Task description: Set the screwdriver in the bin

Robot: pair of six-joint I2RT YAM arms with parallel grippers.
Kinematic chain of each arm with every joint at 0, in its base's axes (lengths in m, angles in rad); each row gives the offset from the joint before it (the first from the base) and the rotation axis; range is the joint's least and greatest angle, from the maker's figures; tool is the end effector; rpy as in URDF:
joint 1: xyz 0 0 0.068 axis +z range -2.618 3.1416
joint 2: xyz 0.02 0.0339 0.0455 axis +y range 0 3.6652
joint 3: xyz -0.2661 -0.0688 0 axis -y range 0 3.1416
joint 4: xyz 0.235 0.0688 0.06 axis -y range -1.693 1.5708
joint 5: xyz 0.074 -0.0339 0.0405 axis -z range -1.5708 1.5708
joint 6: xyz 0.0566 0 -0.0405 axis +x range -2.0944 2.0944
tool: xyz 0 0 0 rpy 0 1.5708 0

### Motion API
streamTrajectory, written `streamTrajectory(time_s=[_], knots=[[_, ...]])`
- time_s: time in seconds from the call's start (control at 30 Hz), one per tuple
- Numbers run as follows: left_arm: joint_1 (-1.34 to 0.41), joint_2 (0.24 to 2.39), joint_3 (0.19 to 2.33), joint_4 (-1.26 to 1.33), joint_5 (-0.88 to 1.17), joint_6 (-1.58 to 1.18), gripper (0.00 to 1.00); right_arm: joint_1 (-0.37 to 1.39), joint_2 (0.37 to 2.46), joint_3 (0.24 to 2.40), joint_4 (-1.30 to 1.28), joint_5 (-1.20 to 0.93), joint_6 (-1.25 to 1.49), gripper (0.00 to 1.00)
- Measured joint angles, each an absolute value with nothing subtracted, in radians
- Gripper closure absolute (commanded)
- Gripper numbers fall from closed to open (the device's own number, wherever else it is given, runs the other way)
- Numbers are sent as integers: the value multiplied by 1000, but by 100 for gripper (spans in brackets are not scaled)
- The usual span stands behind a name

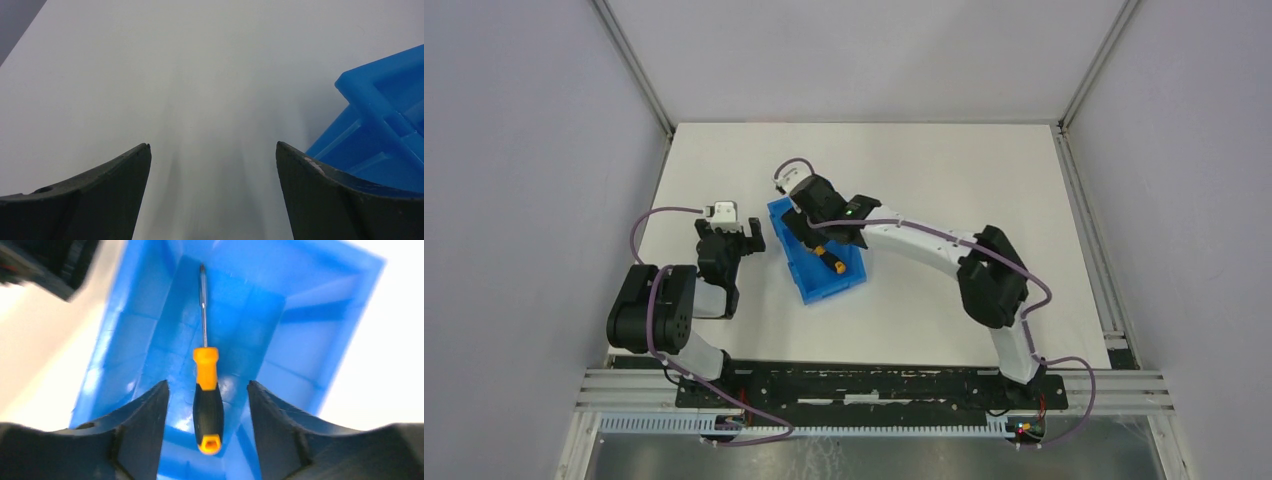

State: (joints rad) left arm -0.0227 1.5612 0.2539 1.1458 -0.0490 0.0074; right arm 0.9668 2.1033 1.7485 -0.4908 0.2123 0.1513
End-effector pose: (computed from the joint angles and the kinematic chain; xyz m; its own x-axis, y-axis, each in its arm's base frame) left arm 0.2654 -0.0033 0.1473 -0.1609 0.0110 -0.9869 -0.0245 0.9996 0.0152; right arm 0.2836 0.3900 0.2206 -0.5295 -0.5079 -0.6795 -0.6529 0.7554 -0.0559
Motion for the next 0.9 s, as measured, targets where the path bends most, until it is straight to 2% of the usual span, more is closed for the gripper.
streamTrajectory(time_s=[0.07, 0.1, 0.3, 0.43, 0.53, 0.67, 0.8, 0.9], knots=[[-23, 1561, 254, 1146, -49, 7, 0, 968, 2025, 1739, -482, 220, 151, 3], [-23, 1561, 254, 1146, -49, 7, 0, 969, 1970, 1723, -476, 226, 151, 2], [-23, 1561, 254, 1146, -49, 7, 0, 968, 1475, 1439, -343, 314, 121, 2], [-23, 1561, 254, 1146, -49, 7, 0, 928, 1146, 1121, -218, 444, 107, 2], [-22, 1561, 254, 1146, -49, 7, 0, 805, 940, 805, -128, 515, 110, 2], [-23, 1561, 254, 1146, -49, 7, 0, 674, 844, 516, -104, 583, 131, 2], [-22, 1561, 254, 1146, -49, 7, 0, 655, 781, 284, -58, 639, 146, 2], [-23, 1561, 254, 1146, -49, 7, 0, 651, 760, 196, -9, 662, 157, 2]])
